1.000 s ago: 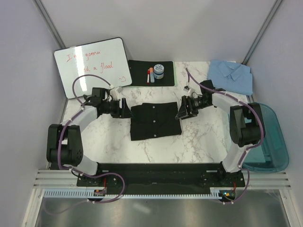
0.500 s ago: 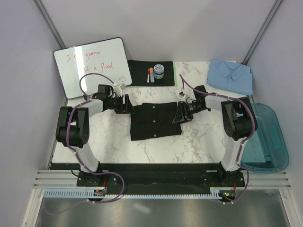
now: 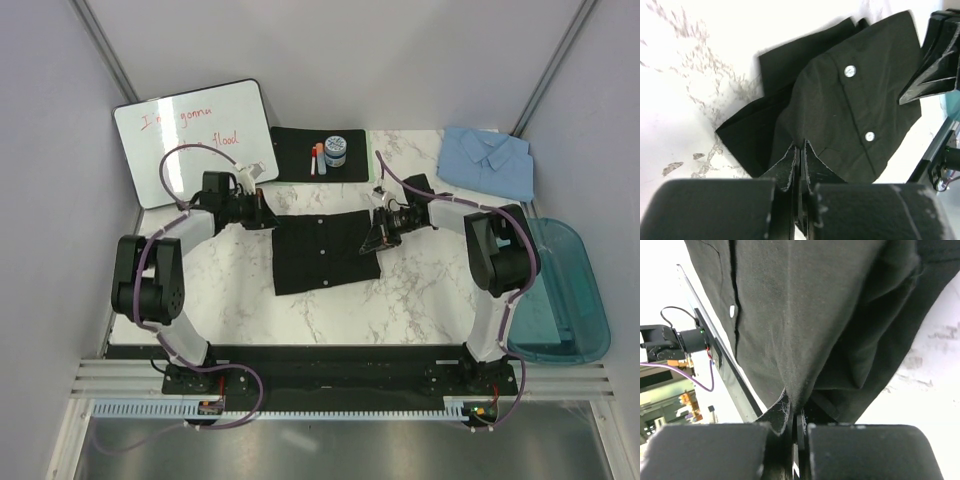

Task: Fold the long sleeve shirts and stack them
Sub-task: Fold the shirt

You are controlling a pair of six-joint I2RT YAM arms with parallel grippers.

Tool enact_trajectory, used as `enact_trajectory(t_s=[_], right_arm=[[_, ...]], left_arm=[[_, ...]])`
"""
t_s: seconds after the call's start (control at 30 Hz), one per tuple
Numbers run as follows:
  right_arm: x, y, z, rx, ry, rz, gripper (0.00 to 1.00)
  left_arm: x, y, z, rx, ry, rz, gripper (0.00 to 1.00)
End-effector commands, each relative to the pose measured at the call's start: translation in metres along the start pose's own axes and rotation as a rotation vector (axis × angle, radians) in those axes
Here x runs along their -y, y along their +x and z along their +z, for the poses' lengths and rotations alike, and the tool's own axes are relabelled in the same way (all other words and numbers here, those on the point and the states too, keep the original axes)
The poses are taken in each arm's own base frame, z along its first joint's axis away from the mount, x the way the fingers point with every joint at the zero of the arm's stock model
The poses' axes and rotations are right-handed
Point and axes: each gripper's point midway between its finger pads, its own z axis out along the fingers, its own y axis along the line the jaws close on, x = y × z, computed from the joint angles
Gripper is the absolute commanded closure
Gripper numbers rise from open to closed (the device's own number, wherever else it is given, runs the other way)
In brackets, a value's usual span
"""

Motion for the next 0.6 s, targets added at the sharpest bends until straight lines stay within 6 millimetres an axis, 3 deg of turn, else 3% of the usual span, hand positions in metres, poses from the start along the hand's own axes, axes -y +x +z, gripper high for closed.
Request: enact_trajectory(t_s=[0.0,0.2,0.37,0.43,0.5,0.53,0.57], right_arm=[[-0.01,-0.023,0.001,0.059,-0.004,-0.051,1.0],[0.019,-0.025,0.021,0.022,0.025,-0.008,1.0],[0.043,-0.02,0.033,0.001,0.075,0.038,0.98],[0.041,-0.017,0.034,-0.004,0.07,0.053,0.99],[0.038,-0.014,0.033,-0.002,0.068,0.086,1.0],[0.03,-0.02,0.029,0.019,0.062,0.07,1.0],[0.025,-0.02,0.027,0.025,0.05,0.073,0.96]], left_arm=[[-0.014,-0.009,-0.003,0.029,-0.079,0.028,0.98],[-0.056,-0.008,0.023,-0.025,-0.131,-0.082,0.98],[-0.079,-0.017,0.024,-0.031,-0.236,-0.131,0.98],[-0.09,-0.012,0.022,-0.061,-0.273,-0.159,0.98],[-0.092,-0.019,0.019,-0.061,-0.269,-0.173,0.96],[-0.095,-0.023,0.017,-0.054,-0.267,-0.181,0.94],[-0.094,-0.029,0.016,-0.048,-0.251,-0.176,0.85]])
